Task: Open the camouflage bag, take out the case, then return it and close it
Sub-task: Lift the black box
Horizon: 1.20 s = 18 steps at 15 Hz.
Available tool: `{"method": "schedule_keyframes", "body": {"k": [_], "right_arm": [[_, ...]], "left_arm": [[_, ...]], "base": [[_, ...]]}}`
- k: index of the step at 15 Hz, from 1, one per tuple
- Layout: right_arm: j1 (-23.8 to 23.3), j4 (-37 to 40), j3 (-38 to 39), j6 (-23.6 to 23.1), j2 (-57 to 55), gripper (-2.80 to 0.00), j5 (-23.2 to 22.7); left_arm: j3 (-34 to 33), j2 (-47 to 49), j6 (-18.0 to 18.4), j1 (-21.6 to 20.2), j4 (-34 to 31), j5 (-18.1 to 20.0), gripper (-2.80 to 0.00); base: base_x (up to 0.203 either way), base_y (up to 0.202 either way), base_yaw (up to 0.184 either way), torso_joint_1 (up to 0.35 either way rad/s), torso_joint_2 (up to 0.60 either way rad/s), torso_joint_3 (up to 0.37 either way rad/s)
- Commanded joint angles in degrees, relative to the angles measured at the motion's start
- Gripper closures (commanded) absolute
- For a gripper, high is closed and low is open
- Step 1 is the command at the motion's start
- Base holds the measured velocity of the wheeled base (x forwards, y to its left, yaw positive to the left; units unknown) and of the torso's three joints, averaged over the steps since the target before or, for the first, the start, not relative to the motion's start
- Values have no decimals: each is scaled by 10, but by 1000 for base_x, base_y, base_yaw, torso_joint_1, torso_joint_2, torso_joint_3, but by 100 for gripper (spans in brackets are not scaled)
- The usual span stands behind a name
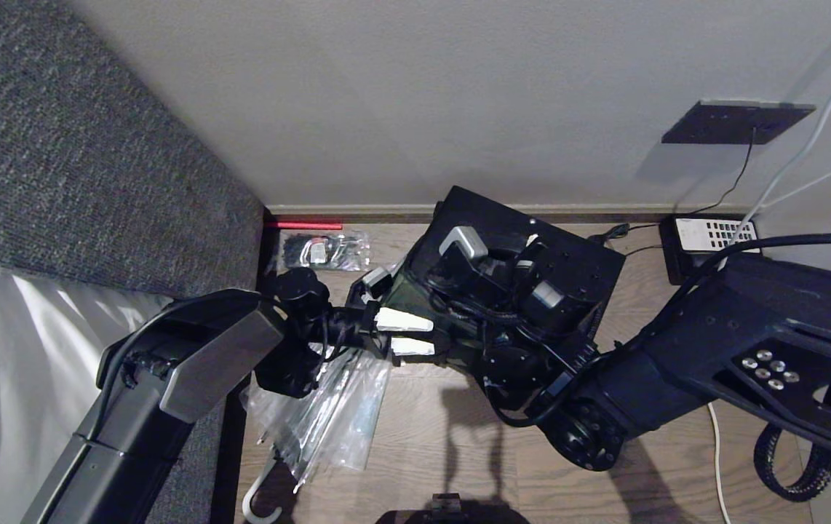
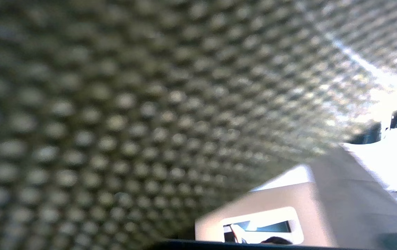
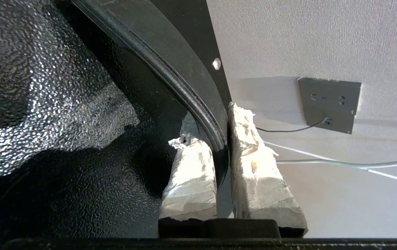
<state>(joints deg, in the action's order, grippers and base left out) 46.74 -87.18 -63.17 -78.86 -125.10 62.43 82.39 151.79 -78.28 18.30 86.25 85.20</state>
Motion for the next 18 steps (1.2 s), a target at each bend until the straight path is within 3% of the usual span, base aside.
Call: {"method": "schedule_keyframes", "body": {"k": [1, 18], "right_arm": [[0, -5, 0, -4, -1, 0, 3], [0, -5, -5, -5, -1, 0, 3]], "left_arm": [[8, 2, -5, 3, 5, 6, 0], [-43, 1, -49, 13, 5, 23, 0]], "base": [[0, 0, 0, 0, 0, 0], [0, 0, 0, 0, 0, 0]]}}
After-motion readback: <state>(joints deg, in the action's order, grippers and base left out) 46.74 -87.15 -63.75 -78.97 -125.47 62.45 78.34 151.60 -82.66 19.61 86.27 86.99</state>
